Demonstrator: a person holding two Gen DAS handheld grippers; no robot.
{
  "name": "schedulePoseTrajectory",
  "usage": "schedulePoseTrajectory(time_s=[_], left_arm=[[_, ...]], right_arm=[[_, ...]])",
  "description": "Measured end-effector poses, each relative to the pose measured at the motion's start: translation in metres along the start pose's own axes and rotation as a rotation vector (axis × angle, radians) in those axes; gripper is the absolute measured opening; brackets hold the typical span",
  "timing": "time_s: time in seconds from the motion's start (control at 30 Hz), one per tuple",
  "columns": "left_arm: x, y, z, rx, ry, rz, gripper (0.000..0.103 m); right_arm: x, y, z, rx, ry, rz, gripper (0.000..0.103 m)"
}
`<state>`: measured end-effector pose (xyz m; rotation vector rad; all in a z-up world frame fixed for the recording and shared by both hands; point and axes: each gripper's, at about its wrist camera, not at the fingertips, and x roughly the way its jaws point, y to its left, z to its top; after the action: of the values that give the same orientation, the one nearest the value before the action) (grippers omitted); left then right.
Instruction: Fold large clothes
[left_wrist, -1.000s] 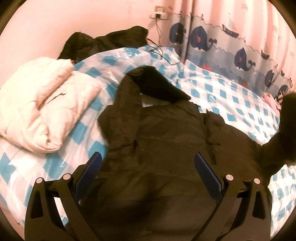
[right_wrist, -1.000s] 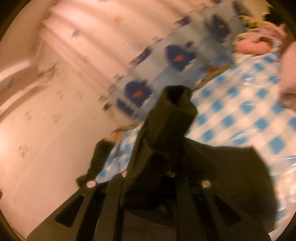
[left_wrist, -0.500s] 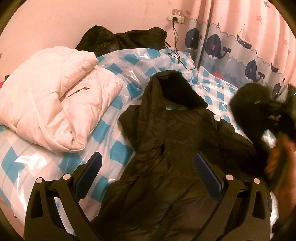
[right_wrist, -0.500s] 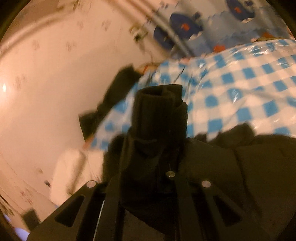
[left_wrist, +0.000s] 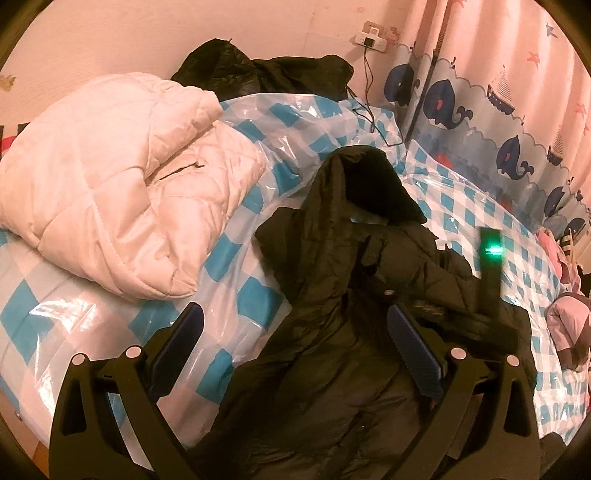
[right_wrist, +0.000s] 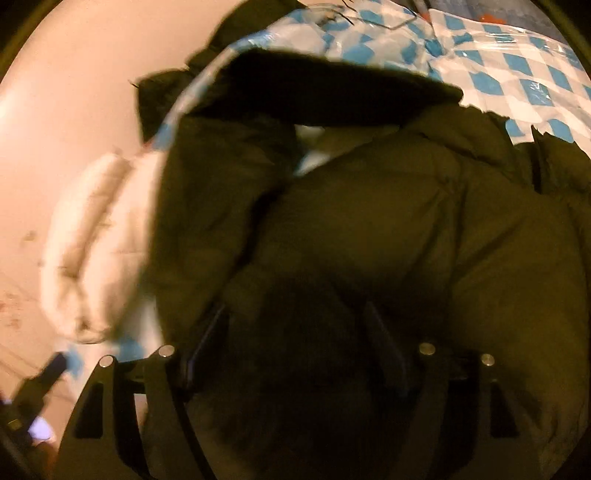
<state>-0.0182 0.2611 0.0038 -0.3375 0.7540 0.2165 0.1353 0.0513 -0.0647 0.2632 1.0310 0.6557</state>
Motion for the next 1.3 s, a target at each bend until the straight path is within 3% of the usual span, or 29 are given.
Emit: schedulePoseTrajectory(time_s=[0.1,0.17,0.2,0.23,0.27,0.3,0.4,0.5,0.6,0.7,0.8,0.87,0.9,0.97,1.1,1.3], left_arm=[[-0.001,0.003,0.001,-0.003,-0.004,0.004,0.096],[-0.001,0.003,0.001,-0.006,-0.008,0.004,0.096],[0.000,0.002,0.001,-0.005,-0.010,0.005,0.096],[0.000,0.000,0.000,-0.001,-0.013,0.005,0.096],[0.001,-0.004,0.000,0.009,-0.015,0.004,0.096],[0.002,-0.008,0.000,0.022,-0.017,0.003,0.096],[0.002,-0.027,-0.003,0.096,-0.038,0.016,0.096],[-0.003,-0.055,-0.005,0.195,-0.083,0.031,0.096],[-0.004,-0.087,-0.004,0.313,-0.122,0.039,0.096],[0.001,-0.128,0.008,0.494,-0.151,0.091,0.096],[0.013,-0.184,0.023,0.784,-0.237,0.218,0.096],[0.039,-0.218,0.039,0.962,-0.169,0.197,0.096],[0.051,-0.230,0.048,1.000,-0.115,0.161,0.096],[0.083,-0.249,0.074,1.054,-0.024,0.132,0.096],[0.143,-0.273,0.102,1.158,0.141,0.150,0.096],[0.223,-0.277,0.114,1.150,0.300,0.249,0.096]], right_arm=[[-0.055,-0.006,-0.007,-0.009,-0.170,0.045,0.073],[-0.083,-0.029,-0.013,0.033,-0.245,-0.015,0.082],[-0.086,-0.046,-0.015,0.060,-0.241,-0.086,0.092],[-0.072,-0.074,-0.017,0.107,-0.135,-0.191,0.094],[-0.052,-0.097,-0.020,0.152,0.004,-0.211,0.094],[-0.046,-0.116,-0.026,0.200,0.052,-0.167,0.092],[-0.079,-0.118,-0.030,0.184,-0.027,-0.067,0.091],[-0.129,-0.105,-0.045,0.066,-0.082,-0.028,0.091],[-0.173,-0.118,-0.080,0.056,-0.112,-0.017,0.091],[-0.203,-0.145,-0.113,0.077,-0.147,-0.052,0.091],[-0.234,-0.181,-0.149,0.165,-0.257,-0.061,0.091],[-0.242,-0.216,-0.169,0.290,-0.312,-0.041,0.091],[-0.242,-0.233,-0.174,0.360,-0.315,-0.033,0.091],[-0.238,-0.257,-0.176,0.498,-0.325,0.076,0.091],[-0.238,-0.255,-0.164,0.463,-0.312,0.092,0.091],[-0.232,-0.252,-0.165,0.485,-0.287,0.153,0.091]])
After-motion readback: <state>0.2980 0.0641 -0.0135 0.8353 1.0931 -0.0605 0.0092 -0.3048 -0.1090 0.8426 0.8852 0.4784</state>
